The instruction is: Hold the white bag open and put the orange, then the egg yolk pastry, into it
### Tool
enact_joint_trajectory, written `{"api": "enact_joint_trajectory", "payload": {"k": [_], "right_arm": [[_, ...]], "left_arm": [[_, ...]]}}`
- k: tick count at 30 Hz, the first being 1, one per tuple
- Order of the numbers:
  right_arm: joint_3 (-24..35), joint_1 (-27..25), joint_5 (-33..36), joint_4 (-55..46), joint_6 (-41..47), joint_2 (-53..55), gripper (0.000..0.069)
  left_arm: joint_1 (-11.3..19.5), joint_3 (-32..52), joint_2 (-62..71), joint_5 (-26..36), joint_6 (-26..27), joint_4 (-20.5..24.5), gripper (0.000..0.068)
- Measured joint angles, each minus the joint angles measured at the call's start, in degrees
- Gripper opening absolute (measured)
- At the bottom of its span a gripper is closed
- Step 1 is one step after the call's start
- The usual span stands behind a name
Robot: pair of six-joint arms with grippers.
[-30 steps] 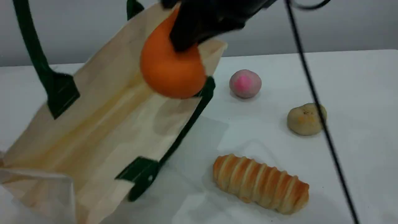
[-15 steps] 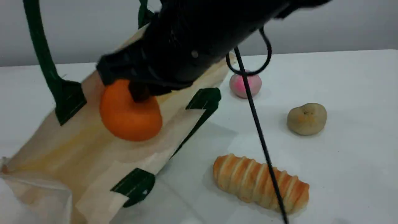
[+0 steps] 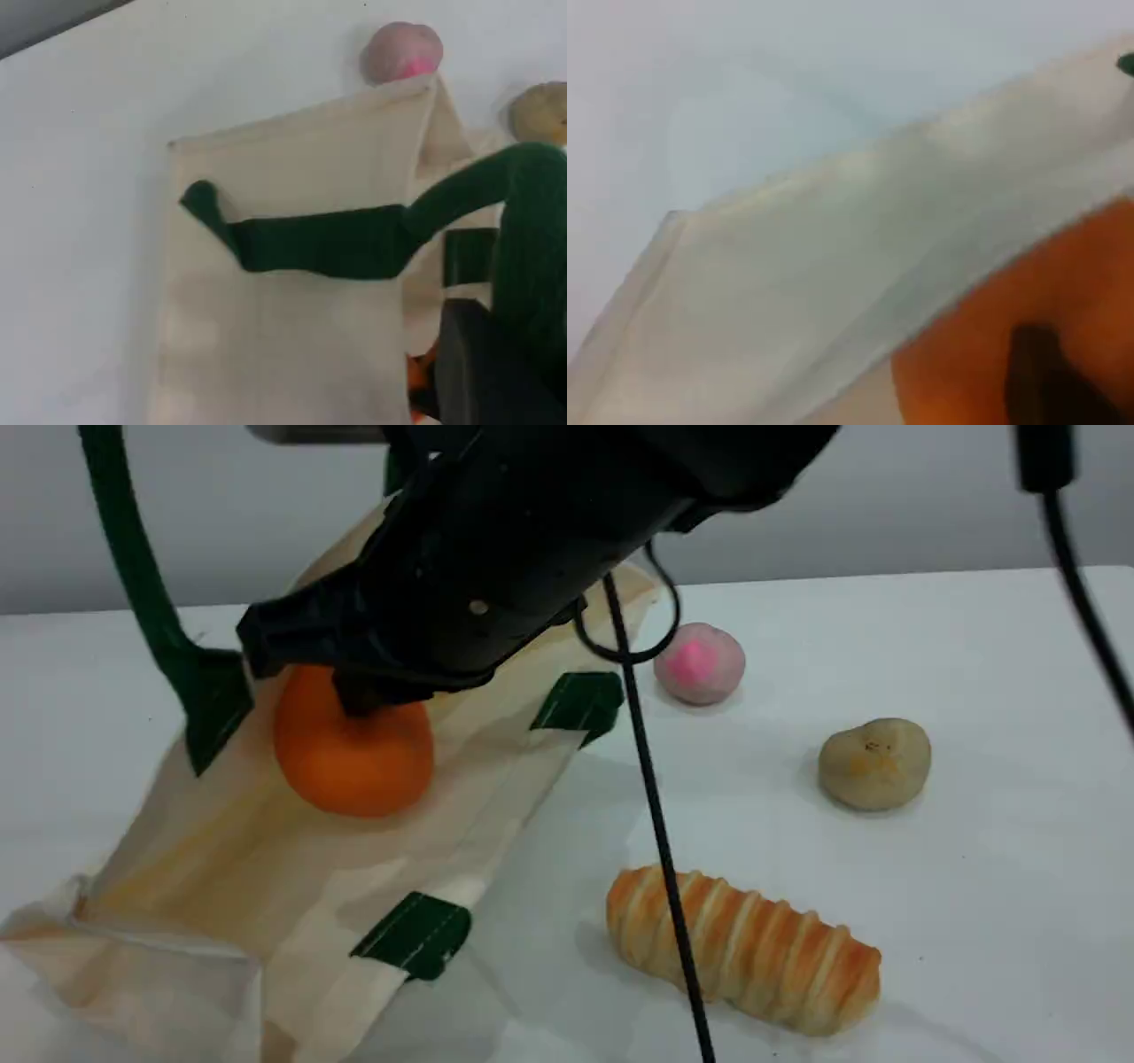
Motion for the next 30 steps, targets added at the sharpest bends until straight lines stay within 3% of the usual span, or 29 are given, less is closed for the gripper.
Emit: {"api": "enact_joint_trajectory", "payload": {"k": [7,11,15,22,25,30], "right_arm": [[-0.9,0.0,-0.4,0.0,0.0,2.2,0.0039],[-0.9,0.0,-0.4,0.0,-0.2,2.2,0.0085],[-0.9,0.0,0.2,0.0,-2.9,2.1,0.0197],[-0.9,-0.3,3.7,-0.9,-4.0,0.2,0.0472],[-0.8,-1.0,6.7,-3.2,-4.0,-2.0,0.0519],[-0.8,-5.2,15.5,-8.0,-0.9,-5.7,0.0528]], "left_arm": [[0.0,0.0,0.0,0.0,0.0,0.1,0.0073],[0.0,0.0,0.0,-0.4,0.1,0.1,0.0073],[0.0,0.0,0.0,-0.4,0.1,0.1,0.0073],[0.0,0.0,0.0,-0.4,0.1,0.5,0.0073],[0.0,0.0,0.0,-0.5,0.2,0.7,0.0073],[0.0,0.0,0.0,-0.4,0.2,0.7,0.0073]]}}
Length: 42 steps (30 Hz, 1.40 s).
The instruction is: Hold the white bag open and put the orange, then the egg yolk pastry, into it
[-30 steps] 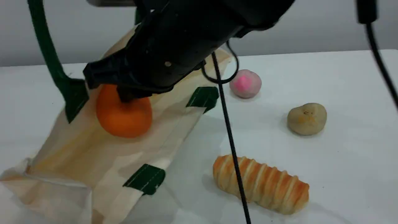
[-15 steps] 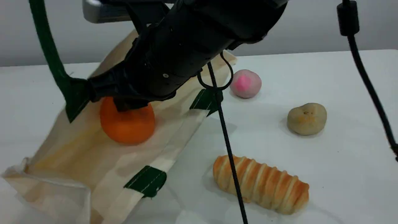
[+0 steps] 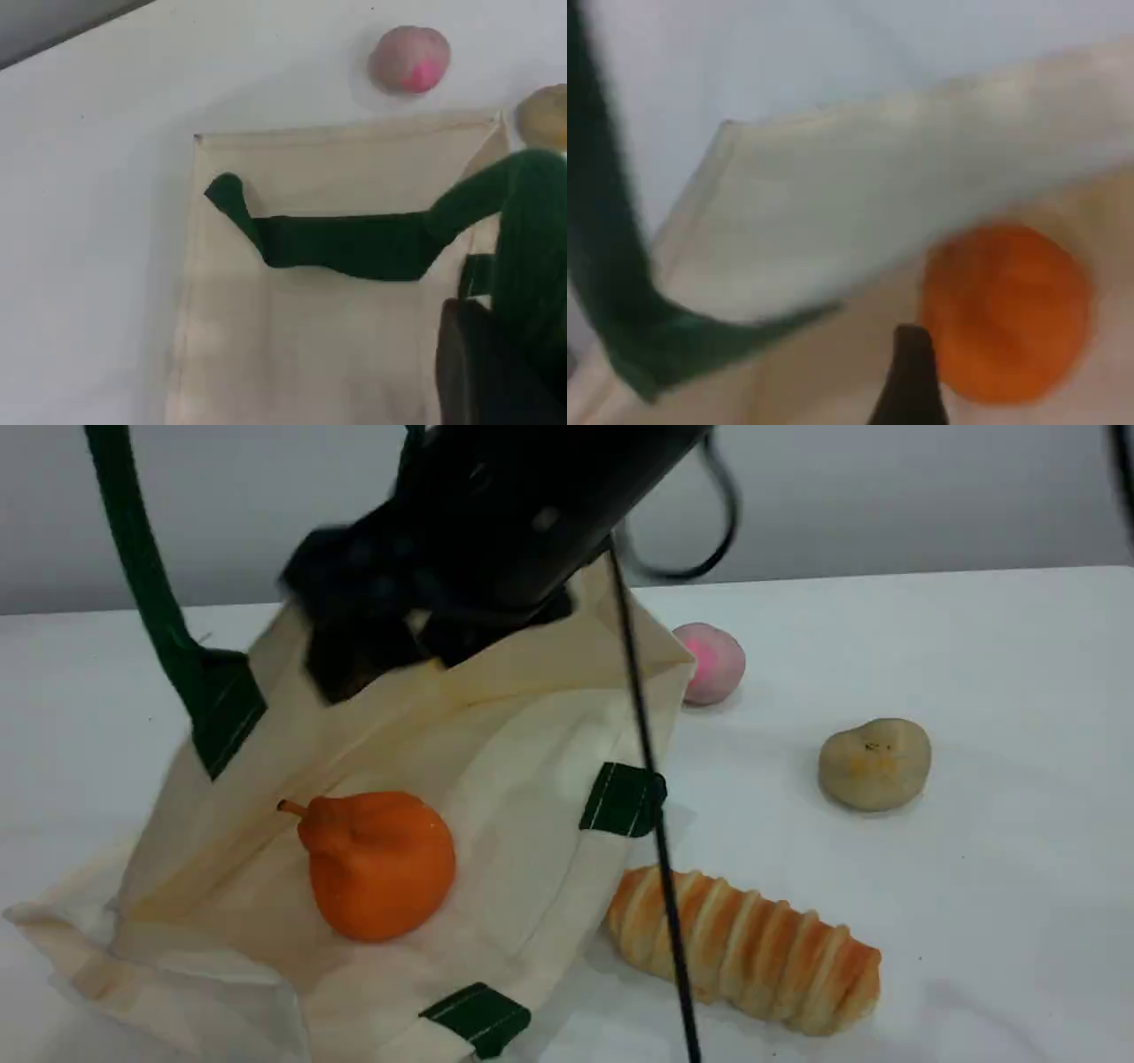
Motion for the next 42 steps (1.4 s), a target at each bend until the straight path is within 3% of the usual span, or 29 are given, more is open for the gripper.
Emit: {"api": "enact_joint_trajectory", "payload": {"k": [11,23,31,42], "right_arm": [[0.0,-15.3,14.3,-13.5,11.0,-2.1,0.0529],[0.0,-29.6,9.1,-20.2,17.3,3.0,0.0526],[0.0,-30.4,3.9,-20.6,20.5,10.6,0.0516],[-0.1,-31.0,4.4,-28.9,27.2,14.9,0.0515]], "left_arm": [[0.0,0.0,0.0,0.0,0.2,0.0,0.0073],[0.0,0.0,0.0,0.0,0.3,0.0,0.0073],[0.0,0.0,0.0,0.0,0.4,0.0,0.0073],[0.0,0.0,0.0,0.0,0.4,0.0,0.0073]]}}
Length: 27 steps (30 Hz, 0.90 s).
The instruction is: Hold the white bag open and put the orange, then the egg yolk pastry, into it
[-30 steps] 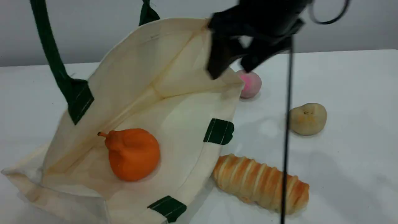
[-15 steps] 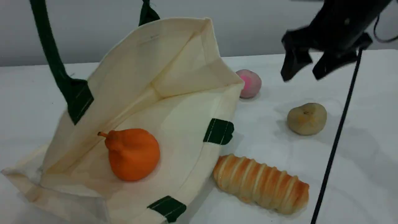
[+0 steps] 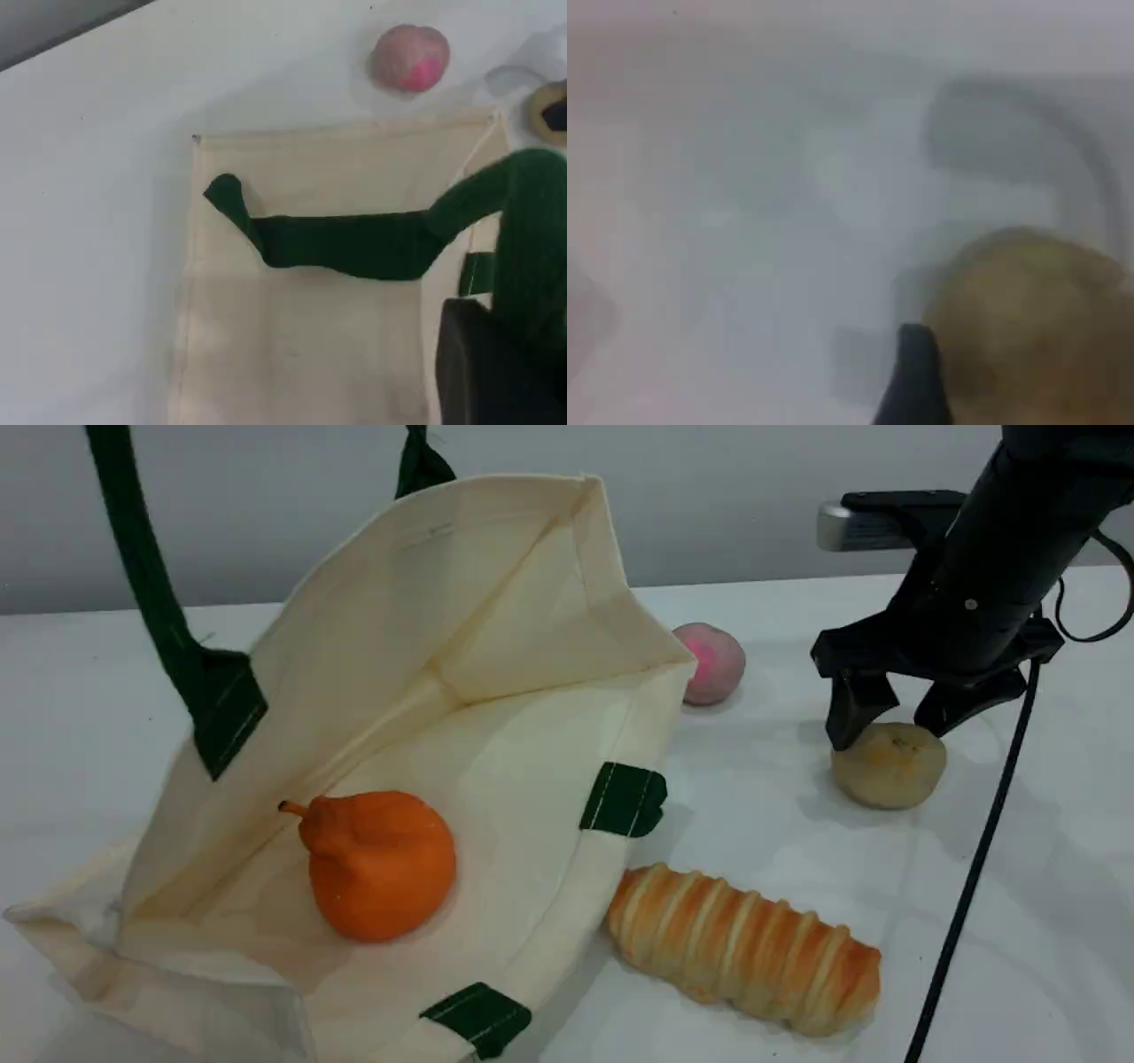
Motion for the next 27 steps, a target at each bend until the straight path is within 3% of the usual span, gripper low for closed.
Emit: {"api": "enact_joint_trajectory", "payload": {"k": [10,12,17,22,24,27], "right_arm": [[-0.1,0.0,3.0,-0.5,-0.3,2.5,0.049],[-0.1,0.0,3.4,-0.6,-0.3,2.6,0.044],[-0.1,0.0,3.9,-0.7,-0.8,2.5,0.0229],[0.2,0.1,9.3,-2.9,-2.0,-0.6,0.0198],[0.3,0.1,13.6,-4.8,-1.4,-3.2,0.0143],[0.2,0.2,14.4,-4.4,-1.4,-8.5,0.0107]], "left_arm": [[0.0,0.0,0.0,0.0,0.5,0.0,0.0073],[0.0,0.0,0.0,0.0,0.5,0.0,0.0073],[0.0,0.1,0.0,0.0,0.5,0.0,0.0073],[0.0,0.2,0.0,-0.2,0.5,-0.1,0.0073],[0.0,0.2,0.0,-0.3,0.5,-0.1,0.0073],[0.0,0.2,0.0,-0.3,0.5,-0.1,0.0073]]}}
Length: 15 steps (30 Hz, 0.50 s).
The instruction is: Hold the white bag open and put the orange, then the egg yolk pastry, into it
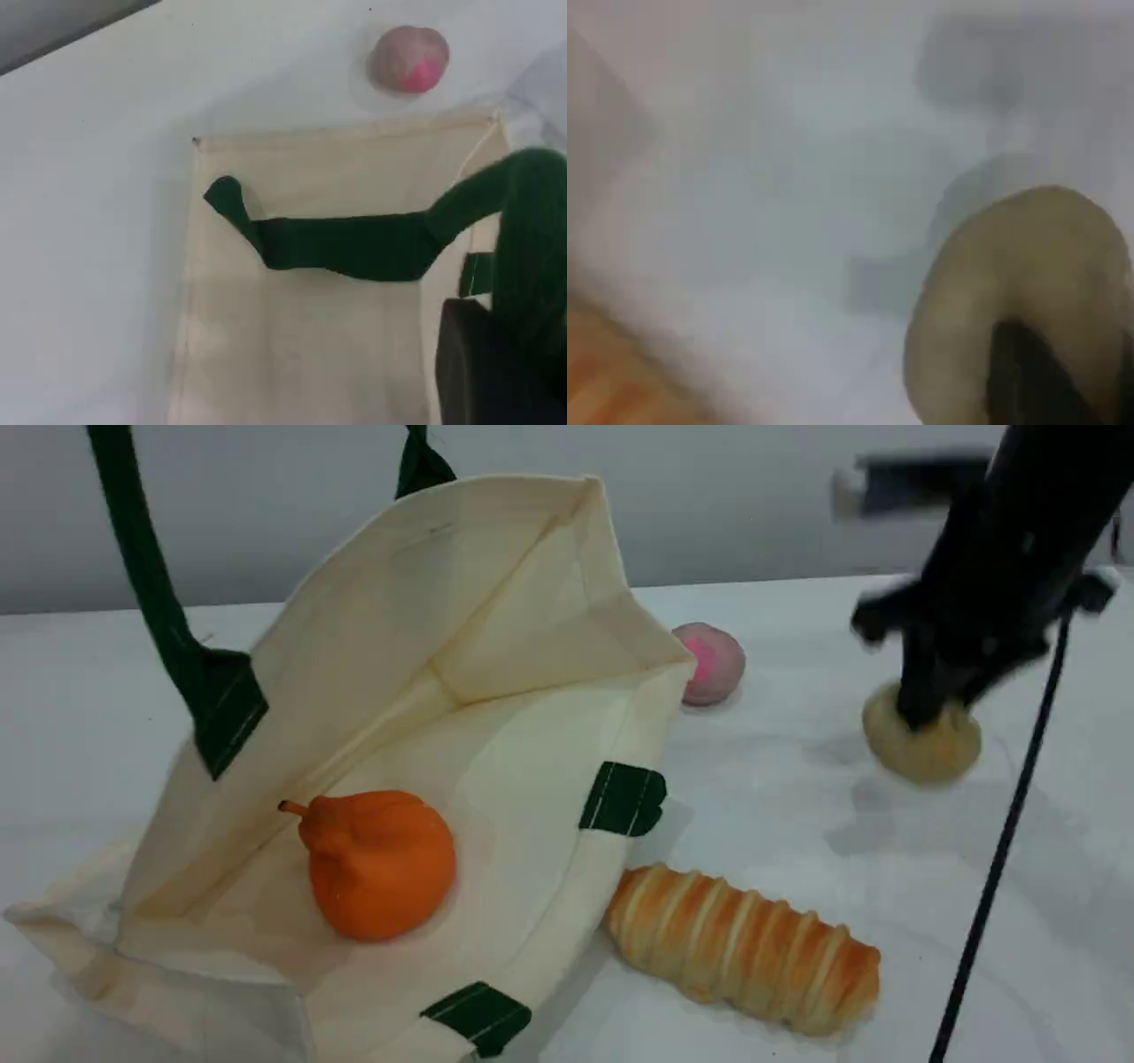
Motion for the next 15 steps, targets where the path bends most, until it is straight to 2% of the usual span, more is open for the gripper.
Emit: {"api": "enact_joint_trajectory", "payload": {"k": [3,8,15], "right_arm": [[0.0,0.8,4.2,4.6,-3.1,-4.0,0.0107],[0.0,3.3,7.5,16.2,-13.1,-8.0,0.0107],[-0.1,11.8,6.1,30.1,-23.1,-8.0,0.0106]], "left_arm": [[0.0,0.0,0.0,0.0,0.0,0.0,0.0073],[0.0,0.0,0.0,0.0,0.2,0.0,0.0073],[0.0,0.0,0.0,0.0,0.2,0.0,0.0073]]}}
